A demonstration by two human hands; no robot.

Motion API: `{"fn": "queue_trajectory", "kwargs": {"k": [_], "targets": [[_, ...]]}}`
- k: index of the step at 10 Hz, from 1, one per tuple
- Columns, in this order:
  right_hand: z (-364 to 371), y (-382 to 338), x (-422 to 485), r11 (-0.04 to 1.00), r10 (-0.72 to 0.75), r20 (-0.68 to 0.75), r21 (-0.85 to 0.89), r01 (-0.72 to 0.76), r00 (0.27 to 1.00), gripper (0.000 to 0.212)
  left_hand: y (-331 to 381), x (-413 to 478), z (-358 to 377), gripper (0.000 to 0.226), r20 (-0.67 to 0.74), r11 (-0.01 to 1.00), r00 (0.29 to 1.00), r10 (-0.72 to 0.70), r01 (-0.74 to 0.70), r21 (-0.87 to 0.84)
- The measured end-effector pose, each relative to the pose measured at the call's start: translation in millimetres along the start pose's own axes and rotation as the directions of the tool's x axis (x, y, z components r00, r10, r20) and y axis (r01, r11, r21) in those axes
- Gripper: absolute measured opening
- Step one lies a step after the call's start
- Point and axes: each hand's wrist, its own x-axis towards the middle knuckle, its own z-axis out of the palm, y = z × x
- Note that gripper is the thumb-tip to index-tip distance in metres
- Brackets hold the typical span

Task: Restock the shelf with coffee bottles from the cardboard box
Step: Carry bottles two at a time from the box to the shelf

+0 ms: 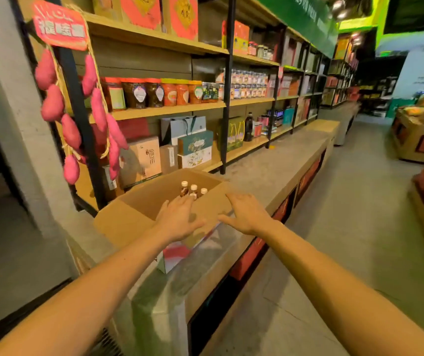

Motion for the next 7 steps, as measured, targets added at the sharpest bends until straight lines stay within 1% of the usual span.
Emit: {"fn": "queue_trajectory", "kwargs": {"k": [1, 2, 3, 4, 5, 6, 7], "targets": [[11.1, 8.3, 59.2, 0.997, -0.054, 0.001, 0.046, 0.054, 0.999, 0.066, -20.1, 46.3, 14.9, 0.076, -0.008, 0.998, 0.998, -0.06, 0.061, 0.009], [23.6, 12.8, 119.5, 0.99, -0.099, -0.033, 0.094, 0.101, 0.995, 0.057, -44.6, 93.6, 30.9, 0.077, -0.029, 0.993, 0.993, -0.116, 0.117, 0.011], [43.3, 15.6, 182.4, 0.979, -0.107, -0.029, 0.17, 0.111, 0.994, 0.054, -74.6, 140.5, 48.2, 0.078, -0.027, 0.977, 0.977, -0.211, 0.21, -0.025], [57.0, 18.3, 235.9, 0.975, -0.095, 0.023, 0.205, 0.088, 0.995, 0.056, -101.1, 176.8, 64.0, 0.076, -0.022, 0.939, 0.942, -0.336, 0.333, -0.088], [64.1, 26.3, 272.7, 0.977, -0.15, 0.049, 0.158, 0.141, 0.987, 0.054, -122.4, 200.6, 79.4, 0.076, -0.016, 0.902, 0.909, -0.416, 0.41, -0.139], [69.3, 41.8, 303.9, 0.951, -0.204, 0.081, 0.252, 0.178, 0.976, 0.04, -130.6, 215.3, 101.3, 0.076, -0.015, 0.854, 0.872, -0.489, 0.476, -0.211], [100.5, 61.4, 345.0, 0.922, -0.253, 0.158, 0.339, 0.188, 0.955, 0.037, -128.7, 225.8, 128.1, 0.078, 0.006, 0.82, 0.86, -0.51, 0.488, -0.299]]}}
